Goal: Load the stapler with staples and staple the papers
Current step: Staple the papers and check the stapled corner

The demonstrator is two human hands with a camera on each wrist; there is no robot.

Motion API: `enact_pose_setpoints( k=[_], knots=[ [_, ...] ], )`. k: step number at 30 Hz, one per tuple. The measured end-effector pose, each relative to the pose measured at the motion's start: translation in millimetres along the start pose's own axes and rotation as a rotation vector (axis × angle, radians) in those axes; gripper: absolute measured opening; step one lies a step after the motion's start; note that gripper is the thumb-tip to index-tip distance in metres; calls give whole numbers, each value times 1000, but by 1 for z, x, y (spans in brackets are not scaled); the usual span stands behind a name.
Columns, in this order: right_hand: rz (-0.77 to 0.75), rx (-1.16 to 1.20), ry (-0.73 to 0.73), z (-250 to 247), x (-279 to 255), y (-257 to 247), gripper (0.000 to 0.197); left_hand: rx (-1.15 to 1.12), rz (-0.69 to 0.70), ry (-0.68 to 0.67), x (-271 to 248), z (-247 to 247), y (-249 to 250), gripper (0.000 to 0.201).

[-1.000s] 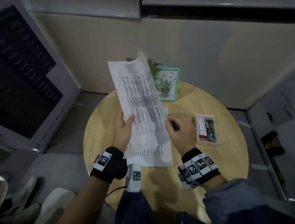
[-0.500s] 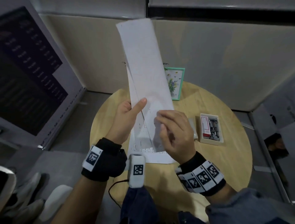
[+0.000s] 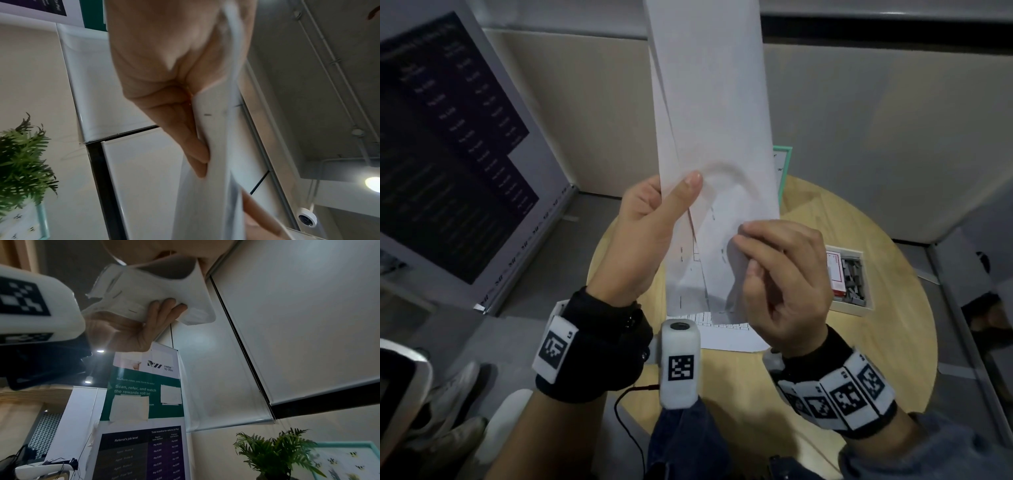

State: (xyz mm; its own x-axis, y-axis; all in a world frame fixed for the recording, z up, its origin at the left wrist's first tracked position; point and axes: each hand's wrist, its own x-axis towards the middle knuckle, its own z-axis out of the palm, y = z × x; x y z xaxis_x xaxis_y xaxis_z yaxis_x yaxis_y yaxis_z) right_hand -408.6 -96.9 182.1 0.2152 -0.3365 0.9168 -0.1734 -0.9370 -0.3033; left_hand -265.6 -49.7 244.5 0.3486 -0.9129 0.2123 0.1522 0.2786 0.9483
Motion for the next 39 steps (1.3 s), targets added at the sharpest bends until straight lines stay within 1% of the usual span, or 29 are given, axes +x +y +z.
enact_pose_setpoints(
  k=[2, 5, 7, 10, 12, 15, 18, 20, 22, 27, 29, 31, 32, 33, 34, 35, 36, 37, 38, 39],
  knots=[
    [2, -32, -28, 2, 1, 1, 28, 36, 4, 3, 0, -1, 0, 19],
    [8, -94, -115, 6, 0, 3, 36, 136, 6, -9, -1, 0, -3, 23],
    [14, -129, -149, 7, -1, 4, 39, 149, -2, -16, -3, 3, -5, 25],
    [-9, -166, -158, 5, -1, 6, 36, 130, -21, -10, -3, 7, -6, 25],
    [-29, -144, -136, 3, -2, 8, 33, 113, -35, -8, -3, 7, -7, 24],
    [-35, -77, -45, 0, -4, 9, 27, 53, -54, -4, -1, 8, -7, 23],
    [14, -106, 44, -2, -5, 7, 12, -15, -61, 7, 0, 10, -4, 21],
    [73, -51, 75, -6, -3, 7, 13, -33, -43, -9, 1, 12, -1, 21],
    [117, 30, 79, -10, -2, 7, 17, -36, -24, -27, 1, 16, 2, 21],
    [171, 73, 51, -18, -2, 8, 18, -28, -14, -20, 2, 24, 1, 21],
    [189, 86, 43, -20, -3, 9, 17, -20, -21, 14, 1, 25, -3, 18],
    [222, 87, 40, -21, -6, 10, 18, 13, -10, 51, -2, 26, -9, 8],
    [243, 87, 38, -20, -8, 9, 19, 62, 3, 59, -4, 27, -12, 9],
    [266, 95, 34, -19, -12, 9, 19, 139, 22, 66, -8, 28, -17, 23],
    [292, 107, 22, -18, -15, 9, 18, 217, 38, 69, -12, 28, -23, 36],
    [324, 118, -9, -15, -20, 10, 17, 286, 46, 91, -16, 27, -30, 44],
    [368, 121, -59, -12, -26, 10, 18, 345, 47, 128, -20, 23, -37, 47],
    [429, 122, -138, -10, -35, 10, 22, 401, 42, 182, -25, 16, -43, 46],
    [498, 123, -245, -7, -45, 10, 28, 454, 36, 255, -30, 5, -48, 41],
    [561, 122, -385, -6, -57, 10, 33, 514, 29, 333, -36, -10, -53, 36]
  ],
)
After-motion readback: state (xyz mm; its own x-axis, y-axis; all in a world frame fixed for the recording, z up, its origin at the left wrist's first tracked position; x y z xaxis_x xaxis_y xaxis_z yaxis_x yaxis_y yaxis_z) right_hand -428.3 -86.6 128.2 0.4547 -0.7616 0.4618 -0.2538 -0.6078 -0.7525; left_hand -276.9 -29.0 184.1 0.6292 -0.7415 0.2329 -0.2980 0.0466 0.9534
